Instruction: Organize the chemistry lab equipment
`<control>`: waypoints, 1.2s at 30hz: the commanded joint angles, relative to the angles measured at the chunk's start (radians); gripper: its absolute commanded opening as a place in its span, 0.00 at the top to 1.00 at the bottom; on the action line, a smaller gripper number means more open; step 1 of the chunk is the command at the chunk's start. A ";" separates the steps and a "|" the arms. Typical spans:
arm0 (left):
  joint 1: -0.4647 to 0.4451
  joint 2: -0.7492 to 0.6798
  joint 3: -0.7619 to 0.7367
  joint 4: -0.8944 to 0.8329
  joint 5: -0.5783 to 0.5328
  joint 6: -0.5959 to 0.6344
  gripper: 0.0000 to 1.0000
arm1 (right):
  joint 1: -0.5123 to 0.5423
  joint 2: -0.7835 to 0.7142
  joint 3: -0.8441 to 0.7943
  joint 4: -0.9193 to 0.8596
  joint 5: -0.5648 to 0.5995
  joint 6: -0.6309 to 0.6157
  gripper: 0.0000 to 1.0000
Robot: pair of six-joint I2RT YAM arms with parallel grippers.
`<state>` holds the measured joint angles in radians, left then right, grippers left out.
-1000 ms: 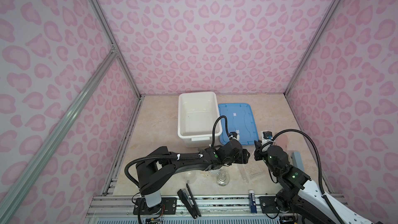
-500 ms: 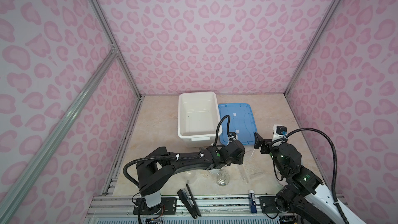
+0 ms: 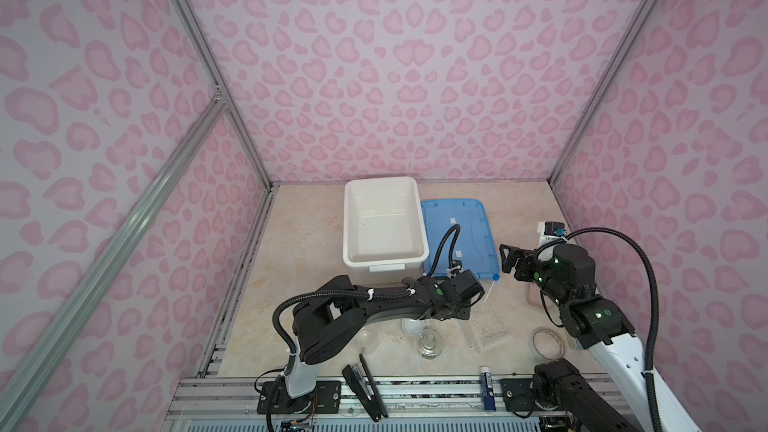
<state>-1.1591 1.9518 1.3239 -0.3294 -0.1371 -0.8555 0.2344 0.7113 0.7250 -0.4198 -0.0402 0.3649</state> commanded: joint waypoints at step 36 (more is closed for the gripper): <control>-0.029 0.058 0.062 -0.213 0.051 0.050 0.71 | -0.006 0.004 -0.038 0.001 -0.041 0.011 0.05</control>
<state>-1.1835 2.0346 1.3930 -0.4995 -0.1013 -0.7998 0.2287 0.7174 0.6910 -0.4313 -0.0742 0.3725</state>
